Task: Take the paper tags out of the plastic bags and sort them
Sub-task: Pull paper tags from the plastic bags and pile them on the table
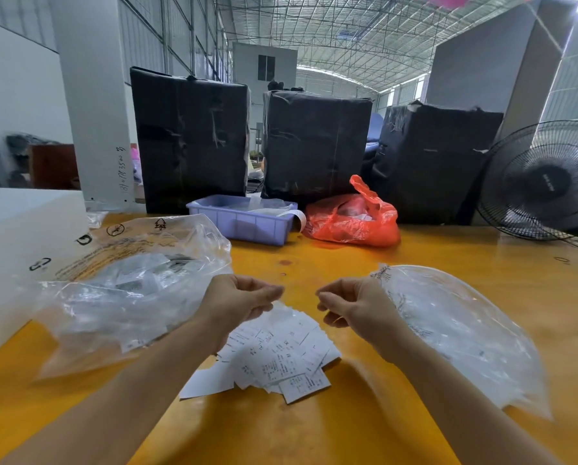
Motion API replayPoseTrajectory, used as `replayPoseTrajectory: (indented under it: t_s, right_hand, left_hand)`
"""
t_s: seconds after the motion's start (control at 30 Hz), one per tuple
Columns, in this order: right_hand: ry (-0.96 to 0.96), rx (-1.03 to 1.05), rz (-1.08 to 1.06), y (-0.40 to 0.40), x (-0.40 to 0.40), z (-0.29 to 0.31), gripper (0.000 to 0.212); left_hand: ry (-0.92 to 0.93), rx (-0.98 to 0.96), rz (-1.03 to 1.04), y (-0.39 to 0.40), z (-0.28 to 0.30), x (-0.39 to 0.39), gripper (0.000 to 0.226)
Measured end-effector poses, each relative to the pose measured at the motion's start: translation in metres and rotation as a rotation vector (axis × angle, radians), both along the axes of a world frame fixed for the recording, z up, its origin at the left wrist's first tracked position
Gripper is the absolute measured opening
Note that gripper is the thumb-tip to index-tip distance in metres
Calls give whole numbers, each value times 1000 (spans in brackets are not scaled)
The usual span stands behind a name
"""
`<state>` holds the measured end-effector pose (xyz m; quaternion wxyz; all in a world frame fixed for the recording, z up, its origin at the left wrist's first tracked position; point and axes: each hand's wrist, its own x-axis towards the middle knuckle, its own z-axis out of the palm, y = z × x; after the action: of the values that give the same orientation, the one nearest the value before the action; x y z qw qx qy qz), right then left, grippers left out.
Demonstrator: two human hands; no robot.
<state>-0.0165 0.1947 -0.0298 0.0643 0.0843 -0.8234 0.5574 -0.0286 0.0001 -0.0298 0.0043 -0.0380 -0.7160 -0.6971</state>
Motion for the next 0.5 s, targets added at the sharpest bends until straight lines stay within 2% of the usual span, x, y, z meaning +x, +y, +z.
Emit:
replayPoseTrajectory:
  t_s: [0.1, 0.23, 0.3, 0.4, 0.5]
  right_hand:
    - [-5, 71, 74, -6, 2, -3, 7]
    - [-119, -19, 198, -21, 8, -2, 45]
    - [-193, -50, 245, -28, 11, -5, 50]
    - [-225, -104, 249, -35, 13, -9, 42]
    - [-211, -232, 233, -33, 12, -10, 15]
  left_hand:
    - [-77, 81, 22, 0, 0, 1, 35]
    - [-153, 284, 14, 9, 1, 3, 35]
    - [-153, 356, 6, 14, 1, 4, 31]
    - [-123, 444, -21, 18, -1, 6, 16]
    - [-107, 477, -25, 21, -1, 9, 10]
